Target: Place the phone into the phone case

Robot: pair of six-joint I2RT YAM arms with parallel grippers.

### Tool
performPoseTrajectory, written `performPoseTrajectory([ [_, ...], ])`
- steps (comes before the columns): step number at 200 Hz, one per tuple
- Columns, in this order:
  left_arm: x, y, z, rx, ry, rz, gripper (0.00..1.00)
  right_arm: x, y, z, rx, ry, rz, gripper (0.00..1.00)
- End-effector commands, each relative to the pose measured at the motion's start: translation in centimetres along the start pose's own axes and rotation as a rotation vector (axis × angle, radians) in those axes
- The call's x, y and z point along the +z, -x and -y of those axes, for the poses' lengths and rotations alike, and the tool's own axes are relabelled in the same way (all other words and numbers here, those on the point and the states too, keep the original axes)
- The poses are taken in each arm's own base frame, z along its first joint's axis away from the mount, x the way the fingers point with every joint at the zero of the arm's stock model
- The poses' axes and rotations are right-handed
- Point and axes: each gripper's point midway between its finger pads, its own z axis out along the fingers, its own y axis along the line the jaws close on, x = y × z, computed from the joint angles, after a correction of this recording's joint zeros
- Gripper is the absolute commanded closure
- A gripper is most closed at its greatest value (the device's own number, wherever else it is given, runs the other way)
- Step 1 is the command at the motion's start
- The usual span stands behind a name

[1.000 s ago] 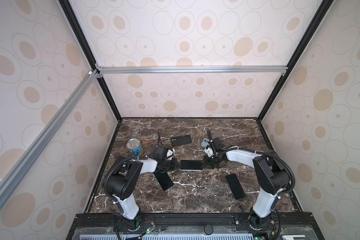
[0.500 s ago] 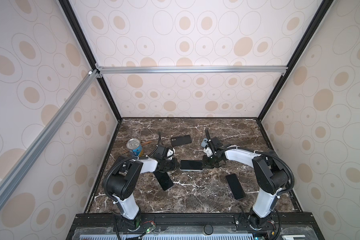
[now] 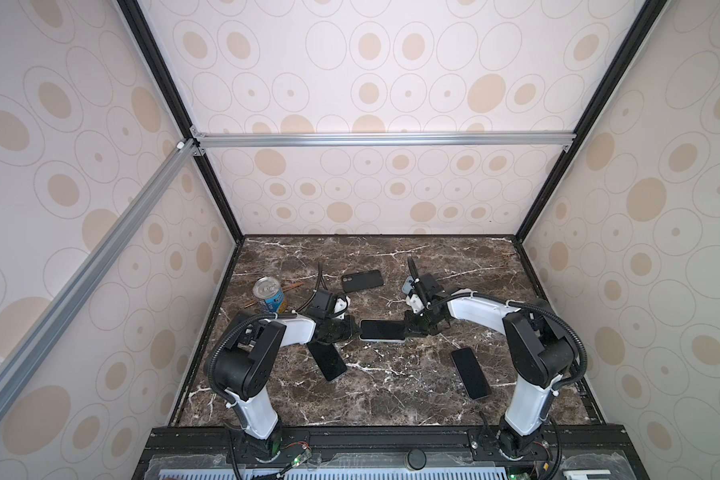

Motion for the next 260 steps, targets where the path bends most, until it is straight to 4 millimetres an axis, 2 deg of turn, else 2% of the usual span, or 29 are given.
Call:
performPoseTrajectory([
  [1, 0.5, -0.3, 0.9, 0.033, -0.012, -0.026, 0.88, 5.2, -7.2, 3.9, -0.019, -0.169, -0.245, 0.9],
  [33, 0.5, -0.4, 1.0, 0.03, -0.019, -0.026, 0.88, 6.9, -9.2, 5.5, -0.024, -0.237, -0.305, 0.91],
  [89, 0.6, -0.4, 1.3, 0.024, -0.04, -0.029, 0.88, 8.6, -11.0, 7.9, -0.029, -0.339, -0.366, 0.91],
  [119, 0.5, -0.4, 1.4, 0.021, -0.05, -0.029, 0.88, 8.4, -10.9, 7.9, -0.036, -0.358, -0.364, 0.9],
  [145, 0.3, -0.1, 1.7, 0.027, -0.055, -0.02, 0.88, 6.7, -9.6, 7.7, -0.113, -0.463, -0.327, 0.89],
  [169, -0.5, 0.8, 2.0, 0.045, -0.049, 0.009, 0.87, 4.4, -7.5, 5.8, -0.183, -0.501, -0.255, 0.86],
  [194, -1.8, 2.2, 2.3, 0.079, -0.029, 0.066, 0.85, 1.7, -4.9, 2.4, -0.196, -0.411, -0.135, 0.8],
  [228, -3.2, 4.0, 2.1, 0.13, 0.047, 0.13, 0.81, -3.0, -1.2, -2.4, -0.216, -0.285, 0.054, 0.69],
  [260, -4.1, 5.9, 3.3, 0.132, 0.044, 0.168, 0.77, -5.9, 0.9, -4.9, -0.249, -0.209, 0.133, 0.65],
])
